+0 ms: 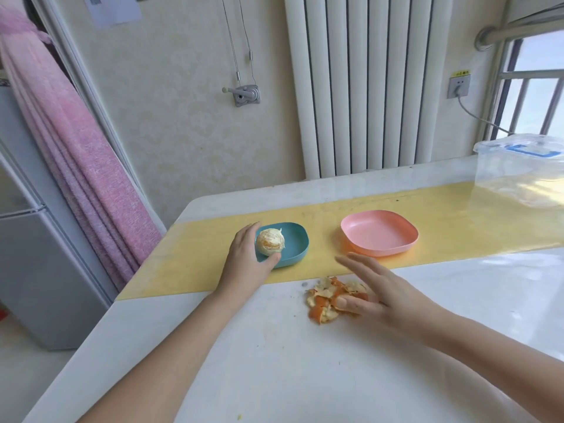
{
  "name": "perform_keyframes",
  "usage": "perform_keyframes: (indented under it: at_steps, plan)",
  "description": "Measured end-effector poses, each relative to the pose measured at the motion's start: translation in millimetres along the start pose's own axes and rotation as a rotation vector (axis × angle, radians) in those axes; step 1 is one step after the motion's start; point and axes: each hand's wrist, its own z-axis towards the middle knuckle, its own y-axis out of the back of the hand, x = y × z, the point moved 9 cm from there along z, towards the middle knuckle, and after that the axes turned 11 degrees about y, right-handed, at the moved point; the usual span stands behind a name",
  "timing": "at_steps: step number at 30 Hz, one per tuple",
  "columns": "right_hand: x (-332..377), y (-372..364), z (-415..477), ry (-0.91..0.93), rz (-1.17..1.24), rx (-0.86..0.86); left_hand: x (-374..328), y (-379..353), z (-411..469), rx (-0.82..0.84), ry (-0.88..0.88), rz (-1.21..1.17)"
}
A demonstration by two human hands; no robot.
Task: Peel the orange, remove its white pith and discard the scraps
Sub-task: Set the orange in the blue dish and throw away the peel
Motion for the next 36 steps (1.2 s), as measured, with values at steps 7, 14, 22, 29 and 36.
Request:
perform_keyframes:
  at_steps: [7,14,22,29,36]
  plan:
    - [12.0,-23.7,10.6,-0.045,-0.03,0.001,29.3,13.8,-68.0,0.084,-0.024,-0.02]
    - [45.3,-60.2,48.6,0.083,-0.269,0.061,45.2,18.1,-94.0,0.155,-0.015,0.012]
    - [82.4,-63.1,8.4,0.367,-0.113,-0.02,40.3,20.4,-115.9,0.175,-0.086,0.069]
    - [94.7,-49.0,-5.2,0.391,-0.403,-0.173,36.8,19.8,-121.6,0.181,-0.065,0.069]
    - [65.8,-27.8,-6.3,0.048,0.126,-0.215,29.4,20.6,-136.1,0.173,-0.044,0.039]
